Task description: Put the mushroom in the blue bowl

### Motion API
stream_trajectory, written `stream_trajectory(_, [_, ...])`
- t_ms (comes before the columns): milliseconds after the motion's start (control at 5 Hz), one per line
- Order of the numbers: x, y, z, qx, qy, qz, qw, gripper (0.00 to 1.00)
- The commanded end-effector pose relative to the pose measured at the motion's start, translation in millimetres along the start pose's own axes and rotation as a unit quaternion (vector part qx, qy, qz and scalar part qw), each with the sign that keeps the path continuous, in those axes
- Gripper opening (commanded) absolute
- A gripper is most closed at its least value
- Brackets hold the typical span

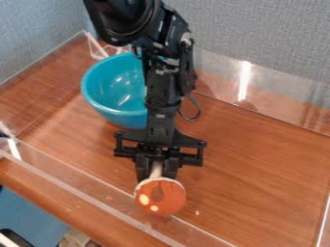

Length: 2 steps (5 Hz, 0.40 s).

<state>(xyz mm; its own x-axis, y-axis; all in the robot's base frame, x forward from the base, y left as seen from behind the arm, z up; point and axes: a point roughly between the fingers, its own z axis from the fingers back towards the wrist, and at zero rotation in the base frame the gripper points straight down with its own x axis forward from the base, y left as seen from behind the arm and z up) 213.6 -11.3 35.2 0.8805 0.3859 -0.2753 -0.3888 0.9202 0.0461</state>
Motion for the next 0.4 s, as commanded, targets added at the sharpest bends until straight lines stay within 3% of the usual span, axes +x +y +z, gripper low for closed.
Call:
stream_trajectory(0, [-2.0, -1.6, 13.8, -0.009, -0.022, -0.011, 0.9997, 0.00])
stream_trajectory(200, [-3.5, -2.2, 15.3, -0.010, -0.023, -0.016, 0.9996, 0.00])
